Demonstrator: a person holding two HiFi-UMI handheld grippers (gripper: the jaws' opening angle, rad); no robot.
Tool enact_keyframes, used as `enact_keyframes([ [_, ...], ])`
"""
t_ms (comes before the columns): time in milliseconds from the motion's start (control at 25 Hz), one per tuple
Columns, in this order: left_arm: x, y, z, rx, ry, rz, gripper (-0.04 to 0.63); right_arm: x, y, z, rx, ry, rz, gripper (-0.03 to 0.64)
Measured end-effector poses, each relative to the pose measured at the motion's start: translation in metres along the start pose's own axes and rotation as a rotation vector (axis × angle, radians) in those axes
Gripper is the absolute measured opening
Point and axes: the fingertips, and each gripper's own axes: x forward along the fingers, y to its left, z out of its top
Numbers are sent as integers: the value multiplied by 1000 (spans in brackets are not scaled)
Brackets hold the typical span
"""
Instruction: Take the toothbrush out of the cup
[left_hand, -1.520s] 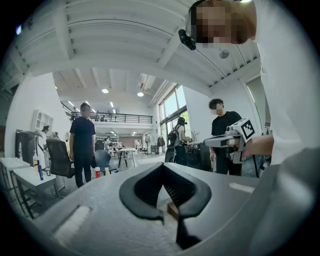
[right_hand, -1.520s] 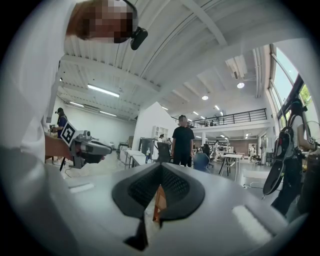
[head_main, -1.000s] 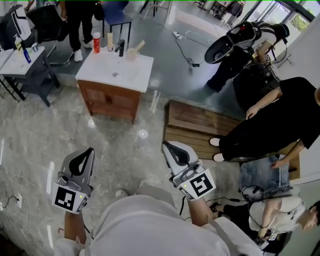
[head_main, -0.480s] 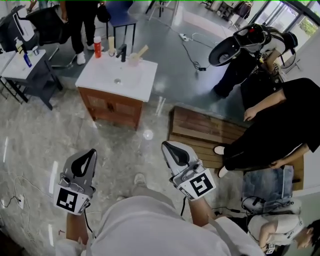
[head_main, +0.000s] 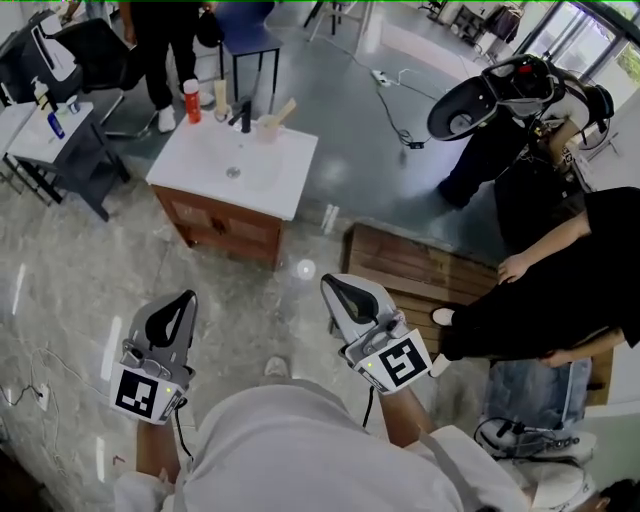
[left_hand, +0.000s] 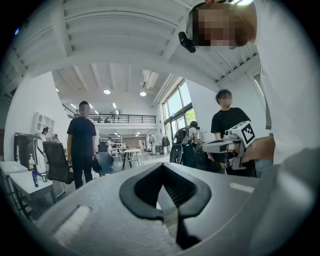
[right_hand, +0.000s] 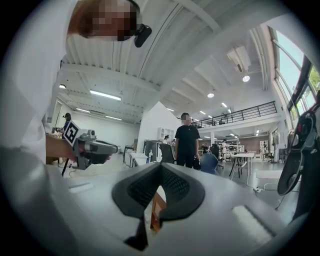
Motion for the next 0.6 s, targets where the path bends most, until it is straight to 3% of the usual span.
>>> enact_keyframes([
  [600,55,37,-12,-46,14,-20,-3,45,-47,-15,26,45,-14,0],
])
